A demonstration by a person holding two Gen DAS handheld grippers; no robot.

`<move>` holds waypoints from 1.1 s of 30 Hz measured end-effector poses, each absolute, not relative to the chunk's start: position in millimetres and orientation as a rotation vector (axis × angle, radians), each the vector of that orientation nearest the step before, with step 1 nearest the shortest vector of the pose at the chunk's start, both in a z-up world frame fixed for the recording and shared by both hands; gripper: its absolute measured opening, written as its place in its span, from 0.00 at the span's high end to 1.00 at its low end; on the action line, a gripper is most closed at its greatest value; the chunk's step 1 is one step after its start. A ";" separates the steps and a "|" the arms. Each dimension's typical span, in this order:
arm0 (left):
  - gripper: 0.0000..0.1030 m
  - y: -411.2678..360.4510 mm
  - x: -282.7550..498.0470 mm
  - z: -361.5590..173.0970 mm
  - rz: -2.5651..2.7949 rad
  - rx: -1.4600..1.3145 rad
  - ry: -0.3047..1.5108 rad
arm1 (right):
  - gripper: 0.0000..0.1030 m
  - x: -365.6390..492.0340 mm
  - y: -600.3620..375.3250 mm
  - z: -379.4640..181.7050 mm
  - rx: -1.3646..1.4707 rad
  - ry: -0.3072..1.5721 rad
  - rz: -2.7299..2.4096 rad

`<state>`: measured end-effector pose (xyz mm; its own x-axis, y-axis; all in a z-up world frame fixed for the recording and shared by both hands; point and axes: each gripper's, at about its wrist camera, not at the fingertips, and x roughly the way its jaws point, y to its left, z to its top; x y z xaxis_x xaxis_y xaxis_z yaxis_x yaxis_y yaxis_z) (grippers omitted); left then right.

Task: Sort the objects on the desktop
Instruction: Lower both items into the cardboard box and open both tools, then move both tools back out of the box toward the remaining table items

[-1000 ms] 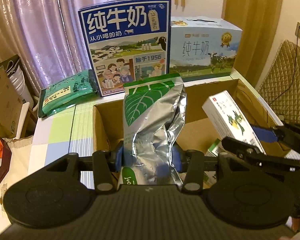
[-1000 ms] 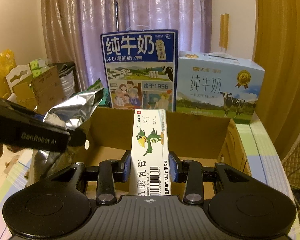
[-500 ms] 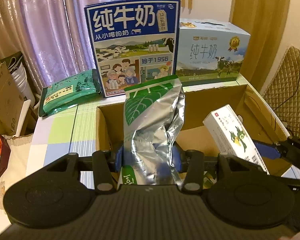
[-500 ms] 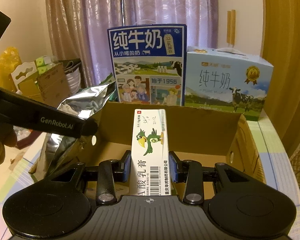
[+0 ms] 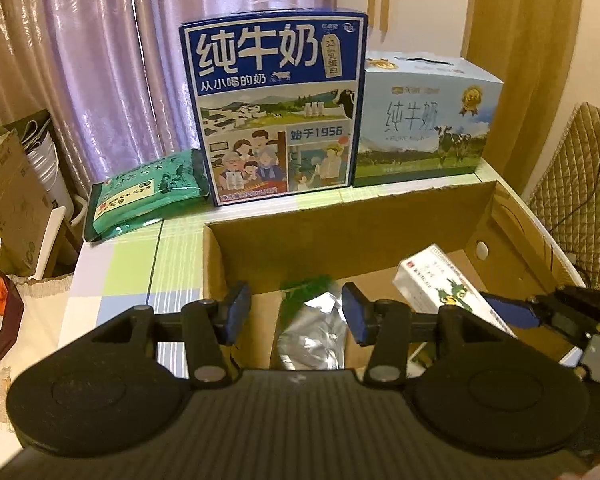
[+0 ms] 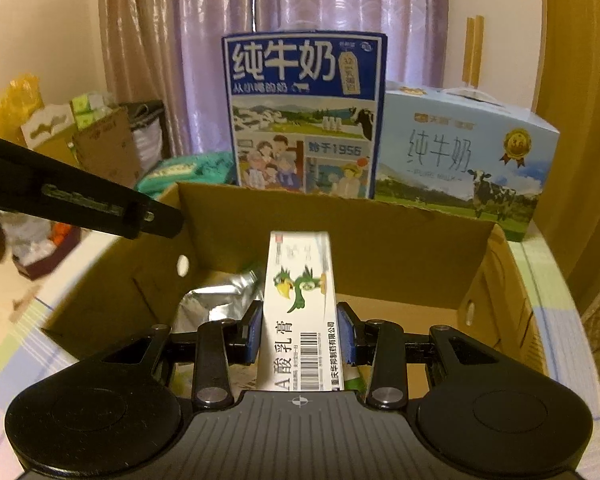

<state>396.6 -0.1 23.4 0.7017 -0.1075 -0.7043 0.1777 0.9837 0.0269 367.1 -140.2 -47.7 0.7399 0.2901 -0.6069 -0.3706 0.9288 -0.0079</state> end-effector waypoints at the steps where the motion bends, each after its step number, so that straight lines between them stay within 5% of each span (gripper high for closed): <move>1: 0.56 -0.7 396.1 23.1 -0.162 0.097 0.780 | 0.66 368.3 -141.7 -47.4 -0.146 0.632 0.340; 5: 0.56 -3.6 394.1 21.5 -0.174 0.104 0.786 | 0.62 374.9 -153.0 -51.1 -0.173 0.602 0.238; 7: 0.56 -5.9 392.8 20.9 -0.181 0.114 0.787 | 0.39 375.3 -161.5 -48.4 -0.121 0.590 0.225; 8: 0.56 -6.8 392.1 20.6 -0.184 0.117 0.788 | 0.37 374.8 -167.6 -45.1 -0.080 0.576 0.222; 33: 0.49 -21.1 345.3 11.7 -0.220 0.160 0.815 | 0.36 340.6 -203.5 -12.5 0.047 0.510 0.212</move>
